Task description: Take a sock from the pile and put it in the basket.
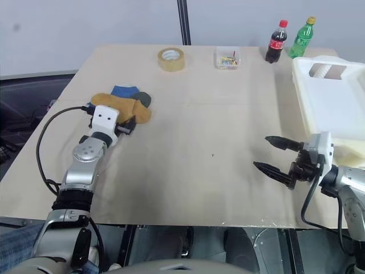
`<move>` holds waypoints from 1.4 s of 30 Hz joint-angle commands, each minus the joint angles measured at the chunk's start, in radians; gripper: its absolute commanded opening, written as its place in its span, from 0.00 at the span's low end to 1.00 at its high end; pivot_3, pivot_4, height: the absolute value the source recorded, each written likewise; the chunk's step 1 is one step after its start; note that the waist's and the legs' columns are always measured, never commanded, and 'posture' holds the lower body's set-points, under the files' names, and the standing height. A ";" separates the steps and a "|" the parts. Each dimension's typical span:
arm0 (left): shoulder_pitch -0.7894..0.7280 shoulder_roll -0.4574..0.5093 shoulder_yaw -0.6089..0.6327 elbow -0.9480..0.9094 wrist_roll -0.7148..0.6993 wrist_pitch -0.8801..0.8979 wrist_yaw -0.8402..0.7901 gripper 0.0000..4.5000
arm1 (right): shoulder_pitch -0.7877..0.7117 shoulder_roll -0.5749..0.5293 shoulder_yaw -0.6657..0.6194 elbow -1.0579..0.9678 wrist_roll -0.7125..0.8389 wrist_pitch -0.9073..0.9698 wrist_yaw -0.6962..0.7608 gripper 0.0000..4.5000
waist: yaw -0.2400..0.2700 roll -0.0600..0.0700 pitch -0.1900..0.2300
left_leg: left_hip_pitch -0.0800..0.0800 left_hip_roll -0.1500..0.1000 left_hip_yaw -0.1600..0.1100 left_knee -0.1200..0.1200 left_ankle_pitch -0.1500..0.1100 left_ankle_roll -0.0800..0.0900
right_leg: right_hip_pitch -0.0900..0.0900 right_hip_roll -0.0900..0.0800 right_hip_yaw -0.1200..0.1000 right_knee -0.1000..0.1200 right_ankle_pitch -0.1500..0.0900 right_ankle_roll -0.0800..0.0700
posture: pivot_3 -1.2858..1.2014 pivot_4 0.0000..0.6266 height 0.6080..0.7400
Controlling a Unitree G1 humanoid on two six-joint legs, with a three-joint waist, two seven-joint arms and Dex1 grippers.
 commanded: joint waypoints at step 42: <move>0.005 -0.409 -0.330 -0.557 -0.290 0.694 -0.113 0.02 | 0.024 -0.016 -0.058 0.006 -0.025 -0.062 -0.012 1.00 | -0.002 -0.001 0.000 | 0.001 0.000 0.000 0.006 0.000 0.000 | 0.002 0.002 0.000 0.004 0.000 0.000 | 0.52 0.24 0.99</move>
